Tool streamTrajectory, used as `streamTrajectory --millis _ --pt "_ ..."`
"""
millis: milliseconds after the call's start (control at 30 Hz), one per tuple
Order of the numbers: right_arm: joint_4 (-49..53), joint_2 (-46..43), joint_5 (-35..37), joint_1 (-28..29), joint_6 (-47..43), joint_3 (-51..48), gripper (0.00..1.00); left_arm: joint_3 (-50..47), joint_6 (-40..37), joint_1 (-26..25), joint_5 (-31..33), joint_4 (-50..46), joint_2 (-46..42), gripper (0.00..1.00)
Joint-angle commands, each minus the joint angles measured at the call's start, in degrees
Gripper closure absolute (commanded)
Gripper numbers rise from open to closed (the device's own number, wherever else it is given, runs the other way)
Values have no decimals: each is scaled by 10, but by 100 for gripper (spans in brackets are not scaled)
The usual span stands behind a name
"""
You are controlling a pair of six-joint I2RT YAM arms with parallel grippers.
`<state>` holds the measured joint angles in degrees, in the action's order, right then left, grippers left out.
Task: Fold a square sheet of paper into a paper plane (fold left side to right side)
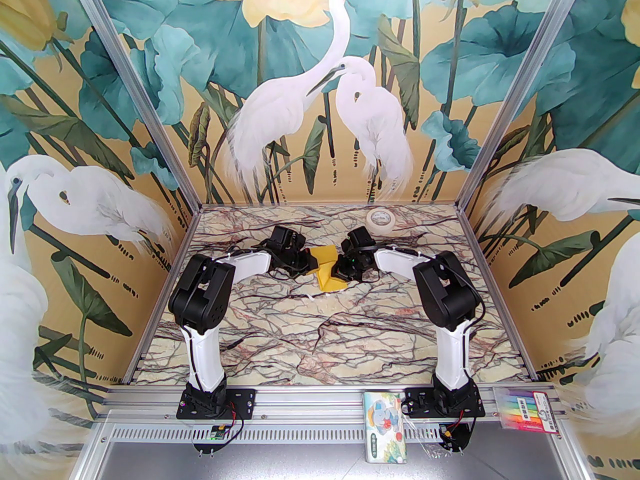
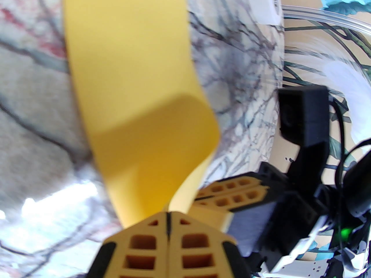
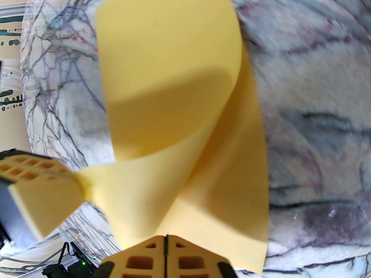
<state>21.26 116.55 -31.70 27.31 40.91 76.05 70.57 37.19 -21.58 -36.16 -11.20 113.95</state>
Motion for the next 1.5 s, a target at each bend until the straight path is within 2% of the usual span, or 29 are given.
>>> streamTrajectory --millis 0,233,367,500,633,1067,1200,1267,1467 --pt "-17 -2 -15 4 -3 15 94 10 -20 1 5 -20 10 100" --pt "-22 21 -25 5 -2 37 94 9 -19 3 3 -19 10 100" --pt "-18 39 -27 6 -3 46 94 8 -17 3 1 -16 9 96" --pt "-12 43 -19 7 -6 53 94 -1 -13 3 -1 -7 3 79" --pt "-11 46 -14 7 -7 57 94 -25 2 3 -4 24 -7 71" --pt "-10 45 -11 7 -4 60 94 -63 38 -1 4 85 -15 71" --pt "-10 43 -10 7 -5 57 94 -56 43 -1 7 87 -10 76" --pt "-9 43 -10 7 -5 56 94 -54 43 -1 7 87 -7 82" --pt "-10 42 -10 9 -5 56 94 -45 44 -1 9 86 -5 84"
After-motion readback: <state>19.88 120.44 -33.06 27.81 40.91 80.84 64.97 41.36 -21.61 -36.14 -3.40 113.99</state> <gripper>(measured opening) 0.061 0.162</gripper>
